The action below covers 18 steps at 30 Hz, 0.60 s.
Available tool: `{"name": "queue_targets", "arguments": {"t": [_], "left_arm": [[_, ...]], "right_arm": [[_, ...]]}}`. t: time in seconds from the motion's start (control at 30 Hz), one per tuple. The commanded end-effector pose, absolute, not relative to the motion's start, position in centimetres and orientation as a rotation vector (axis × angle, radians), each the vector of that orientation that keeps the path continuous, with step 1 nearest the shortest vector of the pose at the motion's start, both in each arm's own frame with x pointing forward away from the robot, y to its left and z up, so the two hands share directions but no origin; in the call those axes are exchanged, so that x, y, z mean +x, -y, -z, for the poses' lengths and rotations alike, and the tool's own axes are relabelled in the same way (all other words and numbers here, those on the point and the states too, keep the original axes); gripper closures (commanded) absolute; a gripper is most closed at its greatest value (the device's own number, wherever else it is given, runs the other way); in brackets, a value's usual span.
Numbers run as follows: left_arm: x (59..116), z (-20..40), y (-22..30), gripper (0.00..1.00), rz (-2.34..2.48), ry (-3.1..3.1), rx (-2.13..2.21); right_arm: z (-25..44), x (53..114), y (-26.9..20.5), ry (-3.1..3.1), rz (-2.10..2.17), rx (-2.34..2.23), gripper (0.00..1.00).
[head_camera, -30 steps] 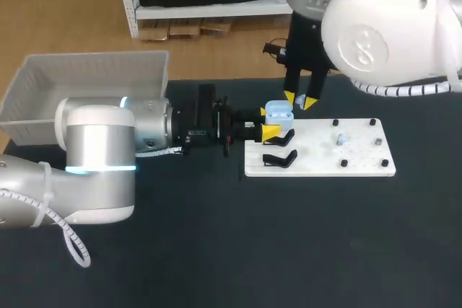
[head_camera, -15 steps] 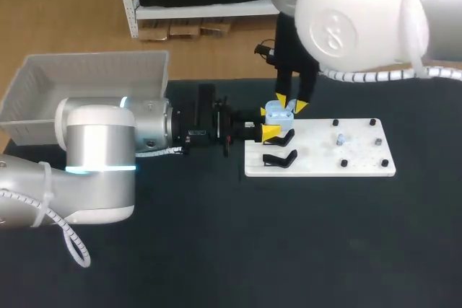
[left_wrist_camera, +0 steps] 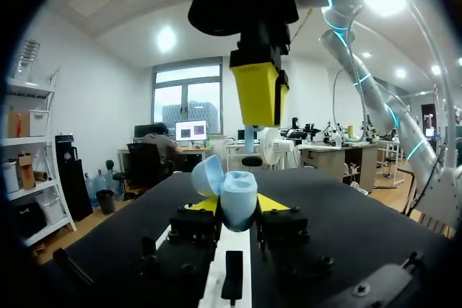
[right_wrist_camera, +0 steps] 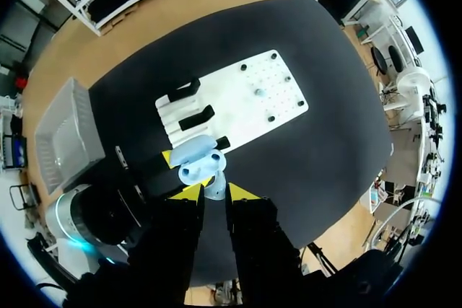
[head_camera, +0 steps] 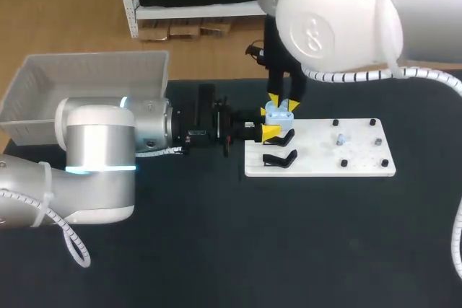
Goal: Pick up each earbud case from the left stands, insert the matching earbuds, close the lid, and place the case in the box.
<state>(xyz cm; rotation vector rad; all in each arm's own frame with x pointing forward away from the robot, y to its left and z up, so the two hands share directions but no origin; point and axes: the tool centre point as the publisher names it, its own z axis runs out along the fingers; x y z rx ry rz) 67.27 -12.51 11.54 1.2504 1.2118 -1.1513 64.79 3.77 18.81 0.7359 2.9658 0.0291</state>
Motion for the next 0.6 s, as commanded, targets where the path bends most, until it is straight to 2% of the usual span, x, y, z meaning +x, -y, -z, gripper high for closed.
{"name": "queue_targets", "arguments": {"t": [0.03,0.6], "left_arm": [[67.26,-11.46,12.5,1.0,1.15,-1.209,1.247],[67.26,-11.46,12.5,1.0,1.15,-1.209,1.247]], "right_arm": [[-18.53,64.85,-4.03,-2.962,-0.021,0.738,1.0],[-17.74,65.77,-4.04,-2.949,-0.026,0.788,1.0]]}}
